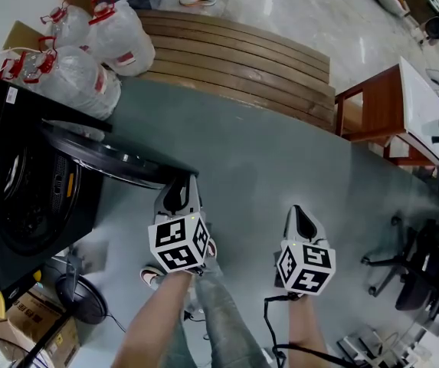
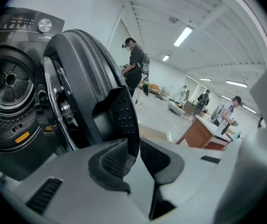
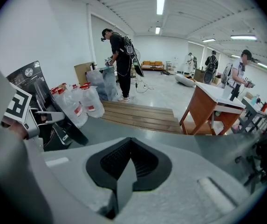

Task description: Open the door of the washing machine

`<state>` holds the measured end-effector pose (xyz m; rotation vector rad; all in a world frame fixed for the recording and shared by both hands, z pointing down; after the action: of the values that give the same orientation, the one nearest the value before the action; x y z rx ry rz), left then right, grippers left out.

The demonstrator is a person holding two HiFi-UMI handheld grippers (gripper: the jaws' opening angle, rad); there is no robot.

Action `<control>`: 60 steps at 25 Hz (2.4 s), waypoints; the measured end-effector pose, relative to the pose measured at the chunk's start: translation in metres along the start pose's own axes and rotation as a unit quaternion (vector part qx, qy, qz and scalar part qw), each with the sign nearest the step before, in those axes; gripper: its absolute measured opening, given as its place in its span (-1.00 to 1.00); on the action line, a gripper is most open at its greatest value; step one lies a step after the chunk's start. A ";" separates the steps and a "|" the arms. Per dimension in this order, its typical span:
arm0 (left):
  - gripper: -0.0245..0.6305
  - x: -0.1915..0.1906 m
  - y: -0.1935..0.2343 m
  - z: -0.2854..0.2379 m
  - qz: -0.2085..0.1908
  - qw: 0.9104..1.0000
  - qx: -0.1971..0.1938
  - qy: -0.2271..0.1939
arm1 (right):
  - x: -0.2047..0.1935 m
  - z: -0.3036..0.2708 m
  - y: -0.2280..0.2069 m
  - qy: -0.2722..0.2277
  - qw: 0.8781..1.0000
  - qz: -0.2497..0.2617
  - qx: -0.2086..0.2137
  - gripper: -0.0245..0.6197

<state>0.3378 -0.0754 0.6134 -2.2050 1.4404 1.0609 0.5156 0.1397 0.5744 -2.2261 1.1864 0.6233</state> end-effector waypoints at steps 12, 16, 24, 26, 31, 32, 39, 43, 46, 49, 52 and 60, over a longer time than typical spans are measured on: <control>-0.63 -0.003 0.009 0.018 0.004 1.000 -0.024 0.017 | 0.000 -0.005 0.025 0.007 1.000 0.015 0.015 -0.91; -0.63 -0.003 0.030 0.033 0.011 1.000 -0.015 0.016 | 0.005 -0.013 0.048 0.006 0.999 0.028 0.034 -0.91; -0.70 0.024 0.110 0.105 0.043 0.998 0.045 -0.004 | 0.028 -0.007 0.125 0.002 0.992 0.071 0.105 -0.91; -0.72 0.034 0.135 0.128 0.053 0.997 0.057 -0.011 | 0.037 -0.002 0.156 0.000 0.987 0.092 0.130 -0.91; -0.79 0.057 0.195 0.199 0.077 0.993 0.084 -0.032 | 0.061 0.026 0.232 -0.008 0.974 0.114 0.195 -0.91; -0.80 0.063 0.208 0.215 0.084 0.991 0.093 -0.037 | 0.067 0.033 0.247 -0.011 0.971 0.121 0.207 -0.91; -0.84 0.102 0.272 0.344 0.146 0.972 0.160 -0.095 | 0.099 0.103 0.329 -0.029 0.949 0.171 0.263 -0.91; -0.86 0.128 0.295 0.393 0.152 0.961 0.184 -0.138 | 0.118 0.129 0.367 -0.045 0.938 0.199 0.281 -0.91; -0.86 0.144 0.310 0.419 0.149 0.956 0.191 -0.165 | 0.131 0.144 0.393 -0.059 0.929 0.218 0.293 -0.91; -0.87 0.157 0.324 0.440 0.147 0.951 0.195 -0.192 | 0.145 0.157 0.416 -0.078 0.919 0.237 0.305 -0.91; -0.87 0.164 0.336 0.459 0.135 0.946 0.202 -0.216 | 0.159 0.170 0.432 -0.102 0.910 0.254 0.310 -0.91; -0.91 0.163 0.374 0.487 0.120 0.936 0.220 -0.248 | 0.176 0.187 0.459 -0.141 0.900 0.273 0.310 -0.91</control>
<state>-0.1582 -0.0585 0.2161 -1.3547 1.5387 1.1281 0.1870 -0.0608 0.2157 -1.2284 1.5853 0.6330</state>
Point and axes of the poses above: the fingertips, and each gripper's own axes: z backward along the fingers, y to its left, x out of its top, the point moved 10 cm from there along z, backward along the fingers, and after that the axes turned 14 degrees about x, right-handed, at the moved point
